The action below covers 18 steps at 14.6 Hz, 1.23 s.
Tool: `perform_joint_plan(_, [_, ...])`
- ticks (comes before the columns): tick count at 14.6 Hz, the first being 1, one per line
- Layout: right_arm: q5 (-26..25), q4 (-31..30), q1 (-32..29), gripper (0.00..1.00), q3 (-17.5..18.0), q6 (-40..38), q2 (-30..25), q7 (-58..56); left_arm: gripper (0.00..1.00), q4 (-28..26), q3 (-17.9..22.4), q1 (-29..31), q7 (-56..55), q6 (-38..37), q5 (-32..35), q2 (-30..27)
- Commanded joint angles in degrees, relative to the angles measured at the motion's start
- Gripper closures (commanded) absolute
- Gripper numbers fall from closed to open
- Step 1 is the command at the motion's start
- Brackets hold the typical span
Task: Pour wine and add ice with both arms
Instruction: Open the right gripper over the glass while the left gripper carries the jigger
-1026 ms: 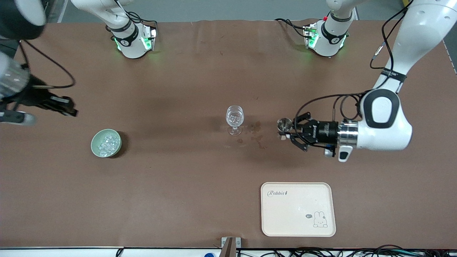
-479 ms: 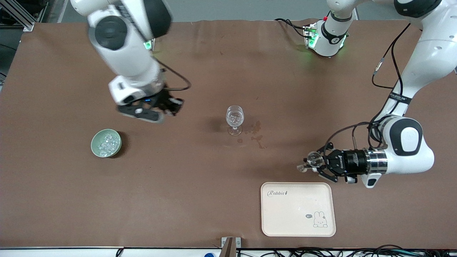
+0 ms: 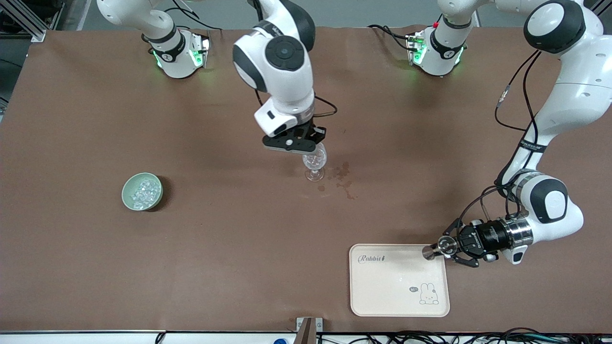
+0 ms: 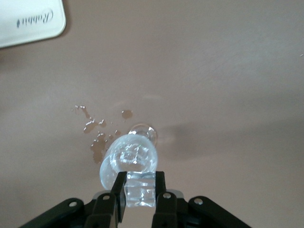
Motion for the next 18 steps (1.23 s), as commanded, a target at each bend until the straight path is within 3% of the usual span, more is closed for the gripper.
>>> perform_joint_plan(1, [1.3,1.6,1.8,0.98,-0.7,0.8,2.4,1.3,0.99,2.1,0.4,-1.1,0.3,4.3,-1.5,1.7])
perform_joint_plan(8, [1.3,1.6,2.5,0.95,-0.7,3.4,4.5,2.2,0.98,4.8,0.8,-3.3,1.2,10.5,-1.5,6.3])
perform_joint_plan(11, [1.3,1.5,2.5,0.86,-0.7,3.3,4.5,1.9,0.96,5.8,0.8,-3.3,1.2,10.7,-1.5,8.5])
perform_joint_plan(14, [1.2,1.5,2.6,0.67,-0.7,3.3,4.5,1.7,0.95,6.0,0.8,-3.4,1.5,11.5,-1.6,10.2])
perform_joint_plan(18, [1.0,1.5,2.6,0.64,-0.7,3.0,4.5,1.7,0.94,6.6,0.8,-3.6,1.5,11.8,-2.2,12.1])
